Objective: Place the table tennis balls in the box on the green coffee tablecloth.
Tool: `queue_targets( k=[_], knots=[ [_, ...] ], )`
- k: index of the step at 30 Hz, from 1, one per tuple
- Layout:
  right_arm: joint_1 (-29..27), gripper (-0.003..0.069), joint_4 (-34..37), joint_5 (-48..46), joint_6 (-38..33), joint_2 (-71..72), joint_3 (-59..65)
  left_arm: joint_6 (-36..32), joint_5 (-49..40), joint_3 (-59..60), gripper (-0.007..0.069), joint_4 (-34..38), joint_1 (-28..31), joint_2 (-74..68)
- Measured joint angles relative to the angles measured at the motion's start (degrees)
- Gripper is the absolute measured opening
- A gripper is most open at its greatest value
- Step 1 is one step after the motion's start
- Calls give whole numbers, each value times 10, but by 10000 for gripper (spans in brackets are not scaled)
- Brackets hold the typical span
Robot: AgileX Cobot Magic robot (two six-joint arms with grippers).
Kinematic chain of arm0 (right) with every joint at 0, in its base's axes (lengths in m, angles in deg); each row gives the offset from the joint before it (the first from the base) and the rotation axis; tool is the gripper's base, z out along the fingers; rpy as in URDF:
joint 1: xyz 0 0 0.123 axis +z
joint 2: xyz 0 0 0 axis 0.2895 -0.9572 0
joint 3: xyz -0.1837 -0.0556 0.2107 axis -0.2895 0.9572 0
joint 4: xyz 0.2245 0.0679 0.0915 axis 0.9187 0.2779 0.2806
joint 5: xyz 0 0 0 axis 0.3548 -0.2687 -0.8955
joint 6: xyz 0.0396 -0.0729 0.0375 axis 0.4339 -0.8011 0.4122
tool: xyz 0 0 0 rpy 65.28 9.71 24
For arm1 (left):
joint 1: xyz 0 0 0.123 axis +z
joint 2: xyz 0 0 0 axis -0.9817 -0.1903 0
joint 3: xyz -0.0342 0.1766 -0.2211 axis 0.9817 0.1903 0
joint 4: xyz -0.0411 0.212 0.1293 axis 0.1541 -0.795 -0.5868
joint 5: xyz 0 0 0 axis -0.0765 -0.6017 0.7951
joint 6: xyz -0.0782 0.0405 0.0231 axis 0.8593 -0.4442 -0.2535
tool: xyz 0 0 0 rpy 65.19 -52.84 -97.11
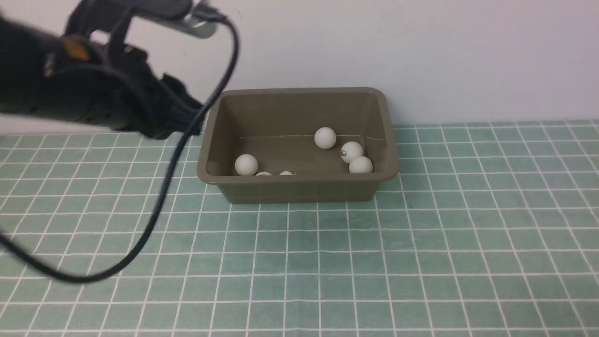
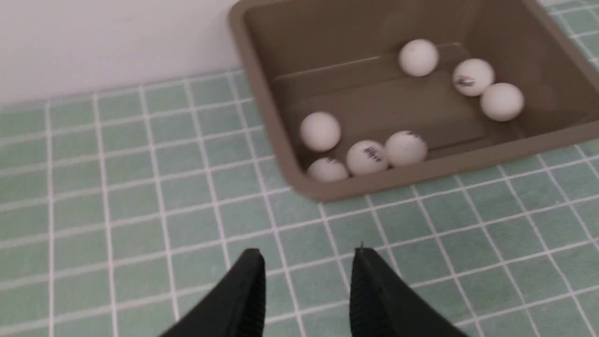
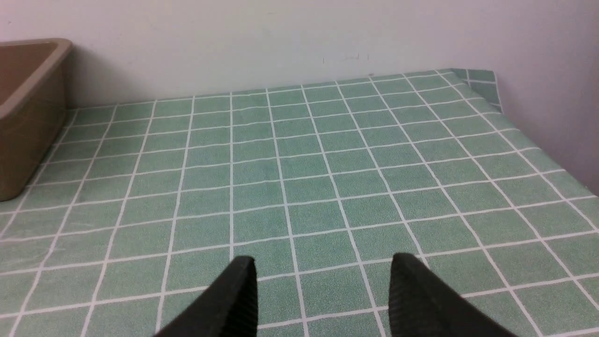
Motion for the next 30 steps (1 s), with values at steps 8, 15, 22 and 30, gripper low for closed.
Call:
queue_targets(
  k=[8, 15, 22, 30],
  knots=[
    [0, 356, 0, 0, 0, 0, 0, -7, 69, 228, 237, 40, 89, 181],
    [0, 356, 0, 0, 0, 0, 0, -82, 125, 393, 237, 46, 93, 415],
    [0, 356, 0, 0, 0, 0, 0, -170, 134, 455, 237, 48, 94, 577],
    [0, 356, 0, 0, 0, 0, 0, -166, 134, 521, 237, 51, 94, 640]
  ],
)
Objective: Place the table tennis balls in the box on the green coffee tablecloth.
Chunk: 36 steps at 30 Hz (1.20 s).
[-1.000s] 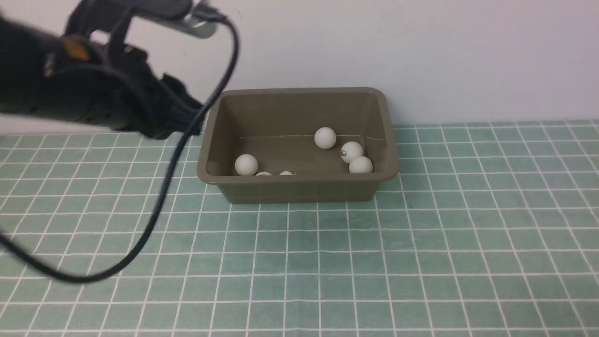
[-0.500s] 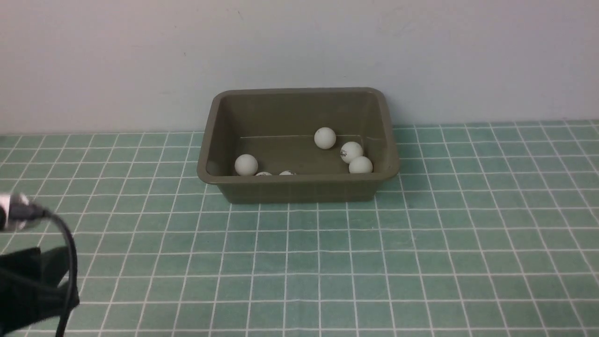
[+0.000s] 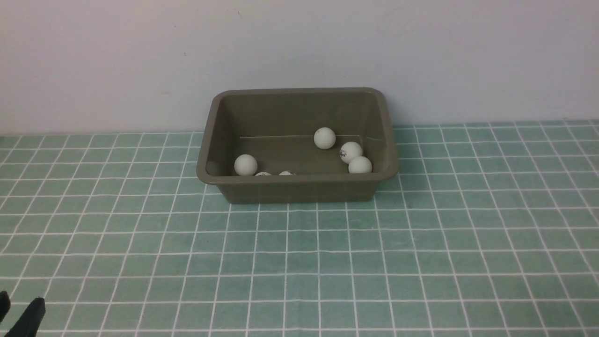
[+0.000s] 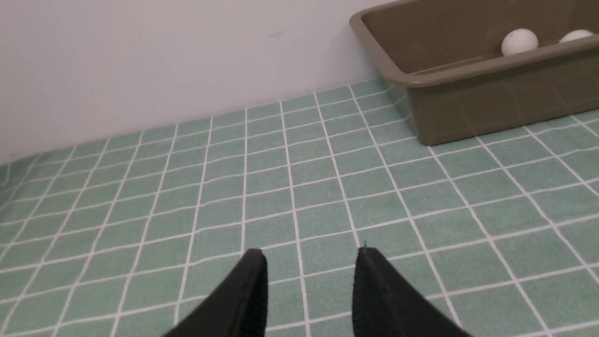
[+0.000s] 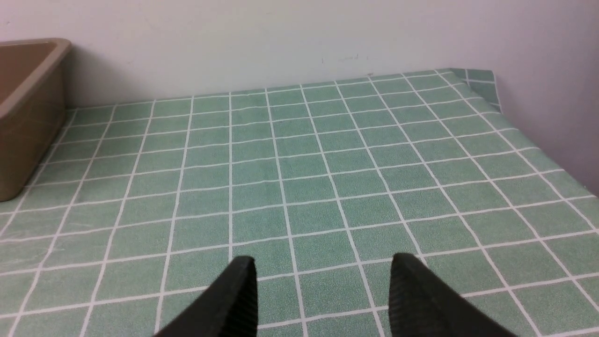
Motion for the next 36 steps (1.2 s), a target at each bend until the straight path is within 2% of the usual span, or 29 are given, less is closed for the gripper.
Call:
queue_targets(
  k=[9, 13, 18, 23, 36],
  knots=[
    [0, 356, 0, 0, 0, 0, 0, 42, -40, 4, 237, -10, -15, 9],
    [0, 356, 0, 0, 0, 0, 0, 92, -65, 4, 237, -42, -19, 9],
    [0, 356, 0, 0, 0, 0, 0, 135, -67, 2, 237, -105, 6, 9],
    [0, 356, 0, 0, 0, 0, 0, 184, -67, 2, 237, -118, 7, 9],
    [0, 356, 0, 0, 0, 0, 0, 189, -67, 2, 237, -118, 7, 9]
  ],
)
